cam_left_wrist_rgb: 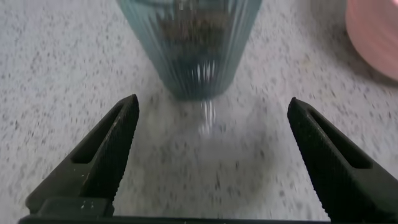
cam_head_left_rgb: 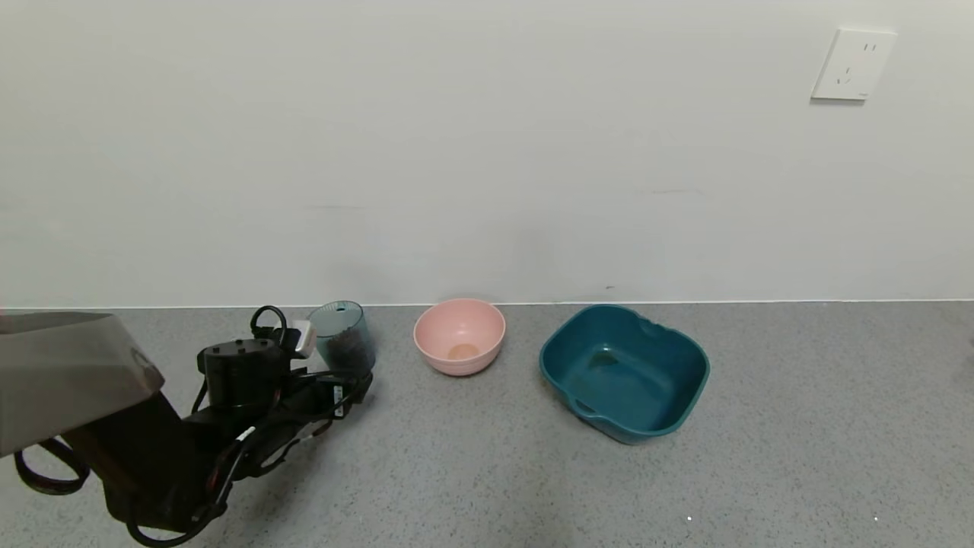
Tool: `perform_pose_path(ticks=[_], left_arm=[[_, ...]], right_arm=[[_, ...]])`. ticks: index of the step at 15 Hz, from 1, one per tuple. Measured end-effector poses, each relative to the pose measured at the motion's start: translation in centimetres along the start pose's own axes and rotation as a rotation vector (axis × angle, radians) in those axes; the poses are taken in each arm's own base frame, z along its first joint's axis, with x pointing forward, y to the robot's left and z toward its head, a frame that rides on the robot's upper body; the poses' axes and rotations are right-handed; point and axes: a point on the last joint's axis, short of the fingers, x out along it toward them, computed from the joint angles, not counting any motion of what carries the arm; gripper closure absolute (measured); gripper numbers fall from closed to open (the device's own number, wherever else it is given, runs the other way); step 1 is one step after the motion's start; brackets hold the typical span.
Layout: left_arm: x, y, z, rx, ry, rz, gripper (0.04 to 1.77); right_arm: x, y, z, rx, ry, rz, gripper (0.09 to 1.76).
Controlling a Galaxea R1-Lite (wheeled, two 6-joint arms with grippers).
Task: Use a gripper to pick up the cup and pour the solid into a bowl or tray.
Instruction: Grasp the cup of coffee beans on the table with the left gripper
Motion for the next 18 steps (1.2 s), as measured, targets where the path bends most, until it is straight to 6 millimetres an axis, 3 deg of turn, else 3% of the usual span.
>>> perform_pose_path(ticks=[9, 18], left_arm=[[4.2, -0.4, 0.3, -0.012, -0.088, 0.024, 0.09], [5.8, -0.5, -0.4, -0.019, -0.169, 0.043, 0.09]], right_arm=[[0.0, 0.0, 0.0, 0.0, -0.001, 0.0, 0.14], [0.0, 0.0, 0.0, 0.0, 0.0, 0.0, 0.14]])
